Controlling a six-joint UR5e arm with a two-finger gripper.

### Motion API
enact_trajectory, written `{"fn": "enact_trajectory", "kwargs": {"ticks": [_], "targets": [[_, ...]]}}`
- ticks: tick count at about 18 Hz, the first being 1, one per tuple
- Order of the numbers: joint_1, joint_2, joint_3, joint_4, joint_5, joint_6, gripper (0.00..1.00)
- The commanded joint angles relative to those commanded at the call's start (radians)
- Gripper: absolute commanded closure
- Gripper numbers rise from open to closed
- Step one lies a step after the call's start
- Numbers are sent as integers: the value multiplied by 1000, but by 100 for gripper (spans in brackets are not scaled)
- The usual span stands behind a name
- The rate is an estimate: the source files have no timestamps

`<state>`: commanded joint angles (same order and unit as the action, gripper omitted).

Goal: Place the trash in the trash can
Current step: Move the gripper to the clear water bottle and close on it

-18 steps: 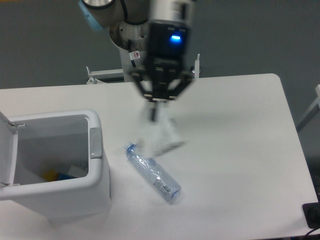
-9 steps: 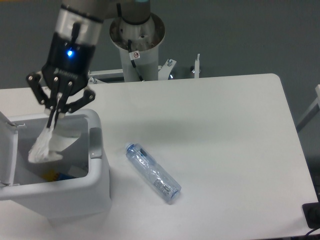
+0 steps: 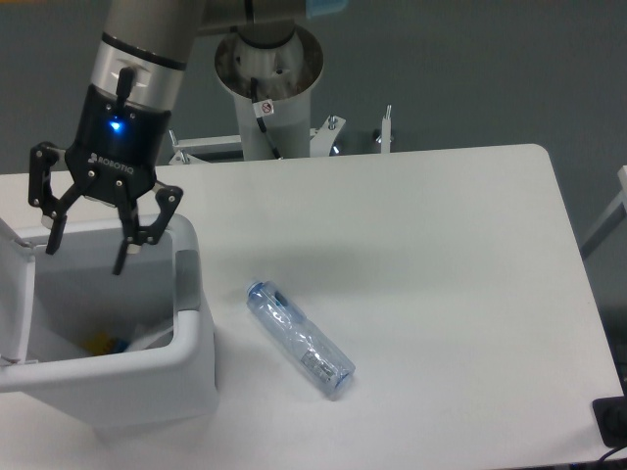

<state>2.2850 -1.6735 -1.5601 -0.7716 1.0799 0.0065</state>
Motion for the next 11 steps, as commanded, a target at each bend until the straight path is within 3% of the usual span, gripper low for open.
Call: {"fn": "enact_trajectory", "kwargs": {"ticks": [5, 11], "targets": [[168, -83, -5, -2, 24, -28, 0], [186, -219, -29, -15, 188, -30, 0]]}}
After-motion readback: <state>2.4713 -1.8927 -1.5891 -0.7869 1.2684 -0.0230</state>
